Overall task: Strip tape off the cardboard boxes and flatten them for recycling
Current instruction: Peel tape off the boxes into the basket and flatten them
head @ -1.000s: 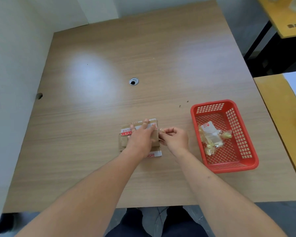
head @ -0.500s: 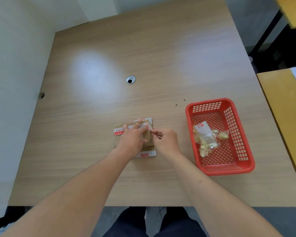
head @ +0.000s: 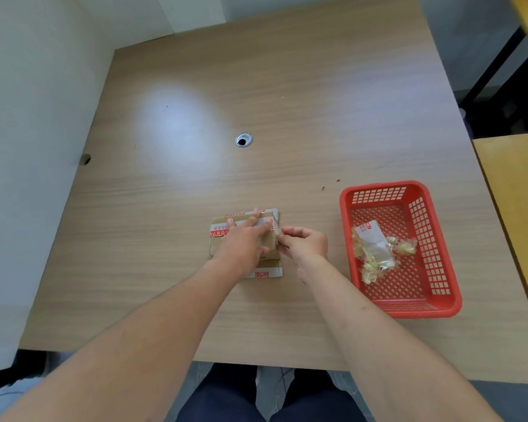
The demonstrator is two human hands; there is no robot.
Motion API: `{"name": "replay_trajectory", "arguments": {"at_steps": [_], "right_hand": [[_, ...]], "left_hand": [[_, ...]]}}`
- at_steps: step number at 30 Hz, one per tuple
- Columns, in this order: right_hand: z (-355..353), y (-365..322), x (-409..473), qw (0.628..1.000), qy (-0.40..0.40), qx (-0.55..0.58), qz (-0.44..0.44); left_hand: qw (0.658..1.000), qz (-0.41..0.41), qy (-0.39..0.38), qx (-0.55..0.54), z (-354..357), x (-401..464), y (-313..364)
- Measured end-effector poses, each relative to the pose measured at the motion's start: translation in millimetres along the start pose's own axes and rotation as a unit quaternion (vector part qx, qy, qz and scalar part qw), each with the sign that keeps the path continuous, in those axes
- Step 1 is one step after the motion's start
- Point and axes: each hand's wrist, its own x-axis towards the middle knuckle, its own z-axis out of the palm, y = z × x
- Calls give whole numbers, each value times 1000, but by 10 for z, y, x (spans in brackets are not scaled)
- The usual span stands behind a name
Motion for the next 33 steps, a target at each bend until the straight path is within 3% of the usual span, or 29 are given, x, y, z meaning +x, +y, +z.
{"name": "replay_trajectory", "arguments": {"at_steps": [4,8,11,15,20,26,30,33], "right_hand": [[97,54,41,996,91,-9,4],[163,96,54,980,142,-113,-74],[138,82,-2,974,136,-144,-113],[-73,129,6,978,146,-113,-100],[-269,180,-47,975,71,-148,-150],[-219,-64,-214,923,47,-275,-266],[-503,-252,-295,852,113,-374,-349],[-846,-328,-363,826,176,-399,-357]], "left_hand": [[1000,-7,-8,-4,-20,-23,27],[1000,-7,-14,10,-23,-23,33],[1000,-7,-13,4,4,-2,17],[1000,-5,-18,17,32,38,-10],[1000,-3,-11,14,40,51,-14],[1000,8,-10,29,65,7,77],[997,52,4,63,189,-63,240],[996,64,40,54,302,-180,416]]}}
